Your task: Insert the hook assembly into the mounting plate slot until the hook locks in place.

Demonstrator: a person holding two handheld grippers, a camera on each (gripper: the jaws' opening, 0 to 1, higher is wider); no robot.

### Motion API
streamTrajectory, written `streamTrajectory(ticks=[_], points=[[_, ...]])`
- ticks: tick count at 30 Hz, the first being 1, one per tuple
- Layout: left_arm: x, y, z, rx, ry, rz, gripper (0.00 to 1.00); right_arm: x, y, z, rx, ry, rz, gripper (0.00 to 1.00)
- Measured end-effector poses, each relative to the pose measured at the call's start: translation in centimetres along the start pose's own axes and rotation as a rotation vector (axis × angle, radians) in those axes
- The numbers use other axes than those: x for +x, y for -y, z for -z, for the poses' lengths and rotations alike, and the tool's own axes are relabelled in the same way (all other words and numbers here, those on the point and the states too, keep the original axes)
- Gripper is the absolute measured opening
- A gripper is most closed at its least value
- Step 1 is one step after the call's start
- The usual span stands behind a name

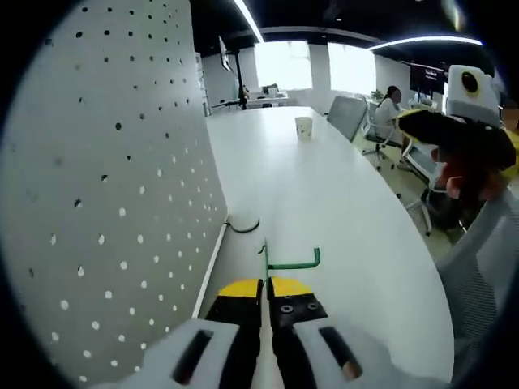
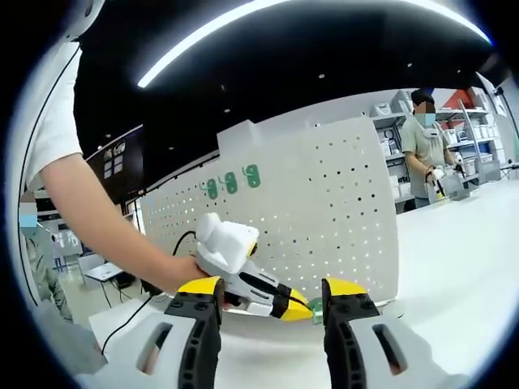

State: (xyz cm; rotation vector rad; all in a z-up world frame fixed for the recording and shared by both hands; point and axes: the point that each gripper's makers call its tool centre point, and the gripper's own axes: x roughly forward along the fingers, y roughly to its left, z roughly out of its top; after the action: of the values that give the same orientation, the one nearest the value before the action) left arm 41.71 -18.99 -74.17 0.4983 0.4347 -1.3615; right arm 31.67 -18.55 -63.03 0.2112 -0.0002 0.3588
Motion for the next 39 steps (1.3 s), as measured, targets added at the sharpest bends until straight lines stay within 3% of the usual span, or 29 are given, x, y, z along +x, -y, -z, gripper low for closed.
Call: streamTrajectory(ticks=[39], points=[[-6.7, 1.3, -4.6, -0.165, 0.366, -0.102, 0.02, 0.1, -0.9, -1.0, -0.019, 0.005, -0.015, 0.47]])
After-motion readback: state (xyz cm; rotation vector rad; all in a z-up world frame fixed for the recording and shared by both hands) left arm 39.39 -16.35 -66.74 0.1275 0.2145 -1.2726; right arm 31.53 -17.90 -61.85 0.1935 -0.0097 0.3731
